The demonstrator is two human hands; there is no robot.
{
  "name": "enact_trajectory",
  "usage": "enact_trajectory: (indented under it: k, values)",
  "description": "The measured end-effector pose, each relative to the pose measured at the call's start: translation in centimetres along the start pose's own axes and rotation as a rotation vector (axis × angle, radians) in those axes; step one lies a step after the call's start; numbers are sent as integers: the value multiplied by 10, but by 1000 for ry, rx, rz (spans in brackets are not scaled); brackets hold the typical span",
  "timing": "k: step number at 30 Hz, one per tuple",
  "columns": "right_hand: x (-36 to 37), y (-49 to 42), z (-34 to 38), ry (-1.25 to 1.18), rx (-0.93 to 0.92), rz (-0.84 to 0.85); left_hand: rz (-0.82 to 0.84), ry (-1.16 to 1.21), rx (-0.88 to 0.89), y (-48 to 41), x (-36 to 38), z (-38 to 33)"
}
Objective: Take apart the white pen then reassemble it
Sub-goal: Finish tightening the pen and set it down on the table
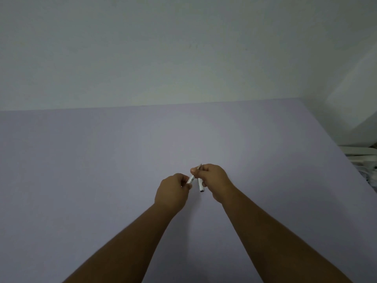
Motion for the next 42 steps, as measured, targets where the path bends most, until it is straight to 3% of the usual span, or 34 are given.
enact_trajectory:
  k: [5,7,10,15,20,24,31,42]
  values:
    - [-3,-2,-2,-59,54,5,56,175,-49,-3,0,5]
    - [-16,-4,-1,-35,32,-107,80,298,-86,-3,0,11]
    - [-32,-8,2,276,15,-254,107,405,-118,-3,1,20]
    - [-16,-27,-19,738,161,-181,138,526,-166,-1,4,30]
    - [-3,-32,-26,847,119,-229,145,565,-176,-1,5,33]
    - [-4,-31,-25,663,110,-239,150,566,-172,-2,4,37]
    - [-19,-30,2,-332,-28,-219,196,571,-205,-5,9,36]
    - [-4,-13,10,-307,-13,32,217,564,-144,-3,11,23]
Point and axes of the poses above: each hand's wrist, its own y-axis away from the middle knuckle, its own x-axis out of the palm, z = x × y, the point moved 7 cm from there along -y, towards the middle knuckle, and after that the axes turned 11 degrees about z, right-handed, at the moved point
